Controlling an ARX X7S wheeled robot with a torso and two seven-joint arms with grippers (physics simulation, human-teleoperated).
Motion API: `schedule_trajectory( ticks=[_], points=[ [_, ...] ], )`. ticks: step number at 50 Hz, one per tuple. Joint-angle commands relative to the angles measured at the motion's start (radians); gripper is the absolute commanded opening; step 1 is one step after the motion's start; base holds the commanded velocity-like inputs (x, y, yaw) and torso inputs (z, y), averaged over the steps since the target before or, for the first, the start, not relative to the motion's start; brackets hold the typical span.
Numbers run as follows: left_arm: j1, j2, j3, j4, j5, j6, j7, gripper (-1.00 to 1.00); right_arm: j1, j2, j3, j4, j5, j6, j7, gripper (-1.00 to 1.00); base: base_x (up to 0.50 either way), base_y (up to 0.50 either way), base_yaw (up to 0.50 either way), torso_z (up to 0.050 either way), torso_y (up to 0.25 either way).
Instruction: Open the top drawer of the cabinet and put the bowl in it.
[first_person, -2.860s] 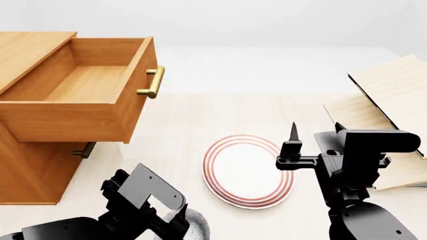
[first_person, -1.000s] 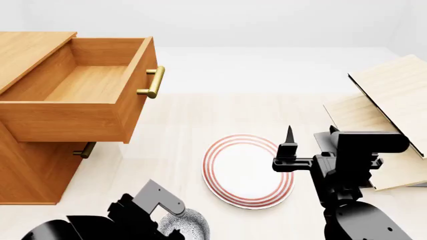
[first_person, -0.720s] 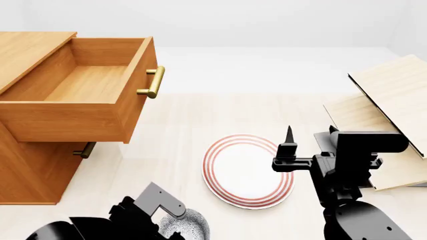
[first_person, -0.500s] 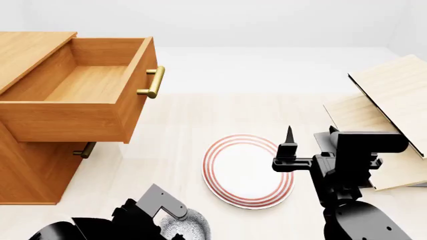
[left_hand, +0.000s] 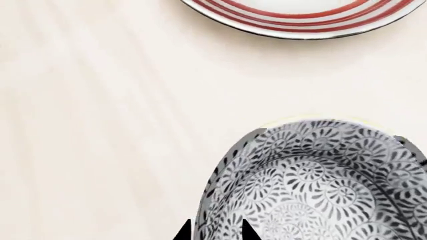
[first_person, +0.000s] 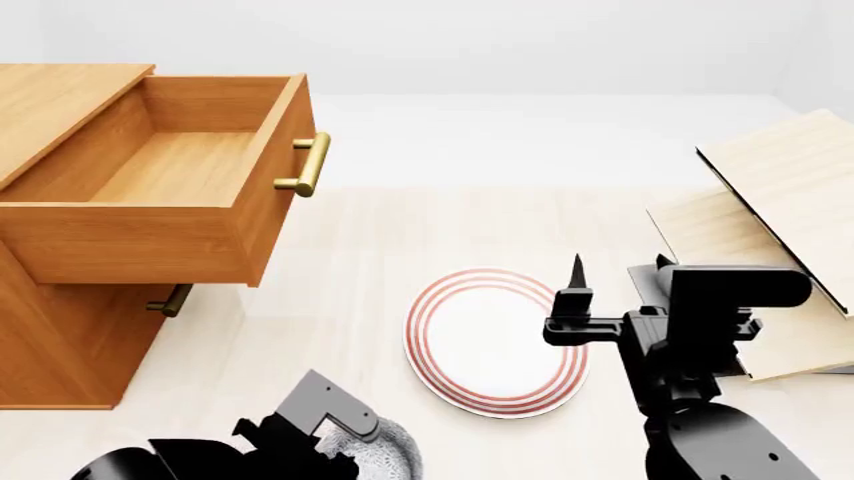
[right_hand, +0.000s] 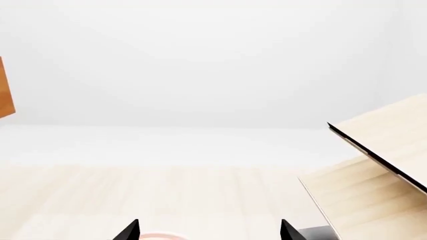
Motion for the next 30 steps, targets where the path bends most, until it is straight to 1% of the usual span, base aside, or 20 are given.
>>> schedule_trajectory(
  ticks=[1, 19, 30],
  points=[
    [0.015, 0.000, -0.012, -0.004, 0.033, 0.005, -0.011, -1.00, -0.002, 0.001, -0.003, 0.001, 0.001, -0.004, 0.002, 1.00, 0.00, 0.00, 0.00, 0.000, 0.000],
    [-0.004, -0.002, -0.037, 0.002, 0.019, -0.003, -0.034, -1.00, -0.003, 0.002, -0.005, 0.006, 0.005, -0.011, 0.004, 1.00, 0.00, 0.00, 0.00, 0.000, -0.001],
    [-0.041, -0.011, -0.080, 0.102, -0.036, -0.059, -0.086, -1.00, -0.004, 0.013, 0.007, -0.035, 0.024, 0.013, 0.018, 1.00, 0.00, 0.00, 0.00, 0.000, 0.000]
  ],
)
